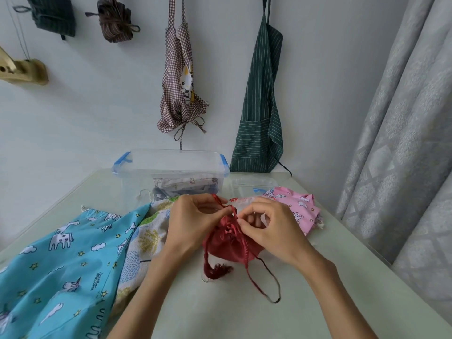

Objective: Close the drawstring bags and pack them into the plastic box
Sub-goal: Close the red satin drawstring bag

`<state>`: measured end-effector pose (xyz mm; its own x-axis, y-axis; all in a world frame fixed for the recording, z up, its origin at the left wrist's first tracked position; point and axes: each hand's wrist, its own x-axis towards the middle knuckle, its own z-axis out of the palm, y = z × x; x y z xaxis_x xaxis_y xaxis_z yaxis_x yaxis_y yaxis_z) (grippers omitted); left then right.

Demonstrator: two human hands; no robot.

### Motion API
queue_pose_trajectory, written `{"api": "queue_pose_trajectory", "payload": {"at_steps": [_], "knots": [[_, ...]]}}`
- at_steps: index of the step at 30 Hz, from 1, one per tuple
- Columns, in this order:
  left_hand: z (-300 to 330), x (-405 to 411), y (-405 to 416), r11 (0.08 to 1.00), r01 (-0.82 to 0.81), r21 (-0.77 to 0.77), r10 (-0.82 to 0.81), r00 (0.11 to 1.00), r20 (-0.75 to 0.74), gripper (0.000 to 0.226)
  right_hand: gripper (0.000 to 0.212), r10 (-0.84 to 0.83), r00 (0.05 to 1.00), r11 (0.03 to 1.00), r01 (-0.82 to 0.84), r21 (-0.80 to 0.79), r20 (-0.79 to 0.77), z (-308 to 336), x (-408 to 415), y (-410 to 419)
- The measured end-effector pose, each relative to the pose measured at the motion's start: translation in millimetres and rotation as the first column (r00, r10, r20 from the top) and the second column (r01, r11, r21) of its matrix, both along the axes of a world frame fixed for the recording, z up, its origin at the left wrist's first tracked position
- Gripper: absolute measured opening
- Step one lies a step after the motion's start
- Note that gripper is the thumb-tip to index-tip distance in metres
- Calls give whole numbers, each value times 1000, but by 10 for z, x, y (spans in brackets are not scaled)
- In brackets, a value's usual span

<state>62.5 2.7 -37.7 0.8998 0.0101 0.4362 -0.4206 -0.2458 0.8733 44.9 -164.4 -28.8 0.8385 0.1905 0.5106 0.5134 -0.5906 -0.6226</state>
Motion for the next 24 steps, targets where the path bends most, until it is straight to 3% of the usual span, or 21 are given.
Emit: {"api": "queue_pose_trajectory", "payload": {"at_steps": [3, 8, 11, 14, 17, 19, 21, 24], "knots": [[-52, 30, 20, 996, -35, 83, 30, 997, 65, 7, 8, 14, 998, 999, -12, 33, -53, -58, 62, -35], [-82, 47, -2, 997, -7, 81, -3, 993, 121, 20, 22, 145, 897, 945, 0, 327, -418, -38, 71, -50], [-96, 53, -23, 996, -11, 86, -2, 987, 159, 13, 16, 215, 874, 917, -27, 398, -435, -84, 90, -27], [-118, 69, -29, 996, -12, 83, -1, 988, 158, 16, 12, 169, 908, 896, 20, 443, -383, -85, 106, -24], [-146, 92, -33, 997, 7, 83, -19, 989, 144, 24, 12, 31, 977, 909, 61, 413, -212, -103, 131, -2], [-150, 104, -52, 998, 40, 56, -47, 991, 128, 12, 8, -186, 981, 957, 167, 236, 61, -129, 168, 1], [-132, 120, -35, 999, 39, 6, -40, 992, 119, 8, 13, -336, 879, 938, 346, 33, 339, -172, 218, -65], [-124, 171, 53, 999, -42, -7, 43, 994, 102, 17, 13, -384, 743, 837, 530, -132, 548, -184, 261, -270]]}}
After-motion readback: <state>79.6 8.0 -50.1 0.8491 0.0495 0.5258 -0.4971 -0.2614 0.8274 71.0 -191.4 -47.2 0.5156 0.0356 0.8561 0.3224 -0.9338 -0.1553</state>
